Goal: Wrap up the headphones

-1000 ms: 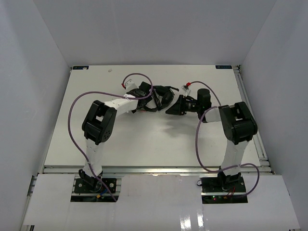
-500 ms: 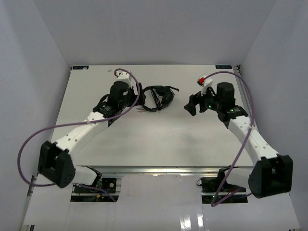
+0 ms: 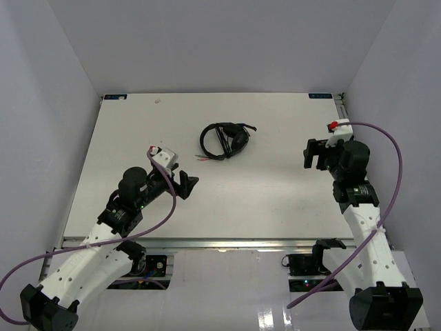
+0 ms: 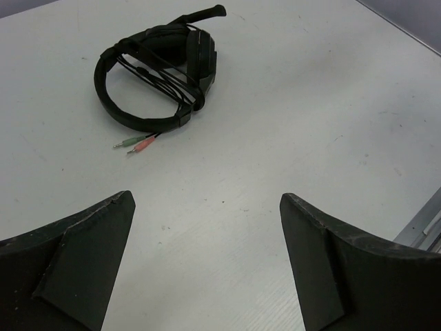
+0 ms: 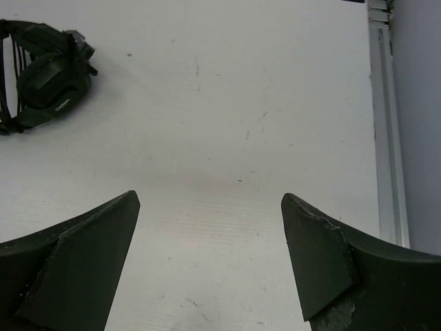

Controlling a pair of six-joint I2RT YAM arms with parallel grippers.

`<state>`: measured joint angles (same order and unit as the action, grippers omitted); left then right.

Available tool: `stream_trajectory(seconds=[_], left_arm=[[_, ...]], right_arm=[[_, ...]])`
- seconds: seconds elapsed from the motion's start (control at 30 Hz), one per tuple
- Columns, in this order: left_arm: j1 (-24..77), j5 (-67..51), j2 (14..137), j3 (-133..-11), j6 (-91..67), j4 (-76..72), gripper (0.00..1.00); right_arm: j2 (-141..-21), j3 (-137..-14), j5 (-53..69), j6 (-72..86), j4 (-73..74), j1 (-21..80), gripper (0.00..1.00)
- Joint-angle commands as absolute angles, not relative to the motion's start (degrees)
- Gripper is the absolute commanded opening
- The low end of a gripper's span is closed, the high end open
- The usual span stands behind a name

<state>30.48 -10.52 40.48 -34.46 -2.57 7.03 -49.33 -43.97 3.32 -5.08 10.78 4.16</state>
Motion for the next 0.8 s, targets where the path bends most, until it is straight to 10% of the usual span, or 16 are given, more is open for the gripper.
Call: stream_trajectory(seconds=[0.0, 0.77], left_arm=[[30.15, -8.02, 35.13, -31.43, -2.16, 5.76, 0.98], [30.15, 2.43, 38.88, -30.76, -3.25, 6.97, 0.98]], right_arm=[[-43.51, -41.82, 2.07, -1.56, 10.09, -0.09, 0.90], [-35.48, -27.66, 9.46, -0.70, 3.28, -7.38, 0.90]])
